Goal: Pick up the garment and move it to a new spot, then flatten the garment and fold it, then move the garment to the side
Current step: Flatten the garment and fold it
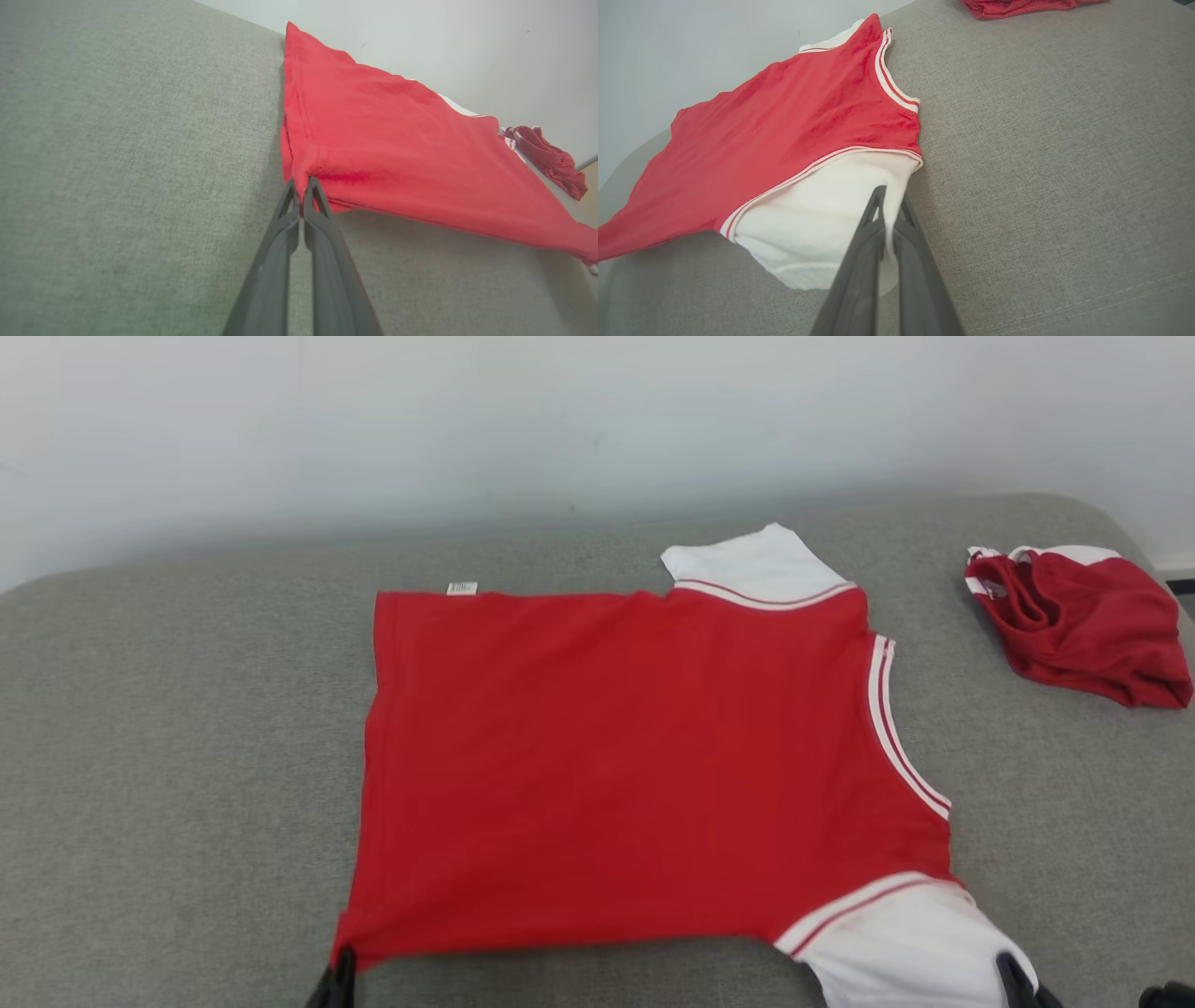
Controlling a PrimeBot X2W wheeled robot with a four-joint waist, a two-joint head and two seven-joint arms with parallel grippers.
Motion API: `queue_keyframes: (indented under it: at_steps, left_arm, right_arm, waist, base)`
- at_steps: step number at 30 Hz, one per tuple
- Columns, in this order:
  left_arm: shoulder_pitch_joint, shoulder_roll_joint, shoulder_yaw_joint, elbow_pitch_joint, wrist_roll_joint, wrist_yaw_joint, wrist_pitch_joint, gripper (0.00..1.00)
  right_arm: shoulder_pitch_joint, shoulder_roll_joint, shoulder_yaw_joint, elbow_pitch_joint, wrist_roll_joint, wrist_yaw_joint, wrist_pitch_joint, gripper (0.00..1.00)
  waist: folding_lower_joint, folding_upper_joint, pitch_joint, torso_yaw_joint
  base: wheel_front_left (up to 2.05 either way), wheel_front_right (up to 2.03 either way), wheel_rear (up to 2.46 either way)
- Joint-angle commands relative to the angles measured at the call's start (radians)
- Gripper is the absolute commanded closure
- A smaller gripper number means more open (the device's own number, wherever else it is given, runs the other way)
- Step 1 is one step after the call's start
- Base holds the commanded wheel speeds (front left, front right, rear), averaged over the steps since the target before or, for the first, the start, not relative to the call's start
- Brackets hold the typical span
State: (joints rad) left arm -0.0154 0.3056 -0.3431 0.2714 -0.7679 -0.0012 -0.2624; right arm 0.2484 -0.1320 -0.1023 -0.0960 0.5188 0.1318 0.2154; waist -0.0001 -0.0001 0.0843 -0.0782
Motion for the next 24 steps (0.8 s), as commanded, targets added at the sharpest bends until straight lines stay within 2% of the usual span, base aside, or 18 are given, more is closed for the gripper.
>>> queue_keyframes:
  at_steps: [1, 5, 11, 16, 24]
  left_arm:
    - [0.031, -0.009, 0.001, 0.024, 0.018, -0.010, -0.003, 1.00]
    - [0.055, -0.034, 0.016, 0.072, 0.040, -0.039, -0.003, 1.00]
    - [0.082, -0.069, 0.031, 0.099, 0.072, -0.053, -0.003, 1.00]
    - [0.053, -0.080, 0.034, 0.097, 0.105, -0.068, -0.003, 1.00]
    - [-0.026, -0.069, 0.015, 0.118, 0.148, -0.089, -0.003, 1.00]
  right_arm:
    - [0.026, -0.007, -0.003, 0.009, -0.009, -0.003, 0.002, 1.00]
    - [0.075, -0.012, -0.016, 0.031, -0.012, -0.003, 0.011, 1.00]
    - [0.105, -0.007, -0.014, 0.028, -0.004, -0.003, 0.029, 1.00]
    - [0.064, -0.002, -0.006, 0.031, 0.024, -0.003, 0.031, 1.00]
    - [-0.070, -0.039, -0.004, 0.061, 0.067, -0.003, 0.045, 1.00]
  waist:
    - [0.0001, 0.0001, -0.015, 0.015]
    - [0.0001, 0.0001, -0.030, 0.029]
    - [0.0001, 0.0001, -0.041, 0.028]
    - [0.0001, 0.0001, -0.042, 0.028]
    - [0.0001, 0.0001, -0.040, 0.035]
  base:
    - [0.00, 0.00, 0.00]
    - [0.00, 0.00, 0.00]
    - [0.00, 0.00, 0.00]
    - [0.00, 0.00, 0.00]
    - [0.00, 0.00, 0.00]
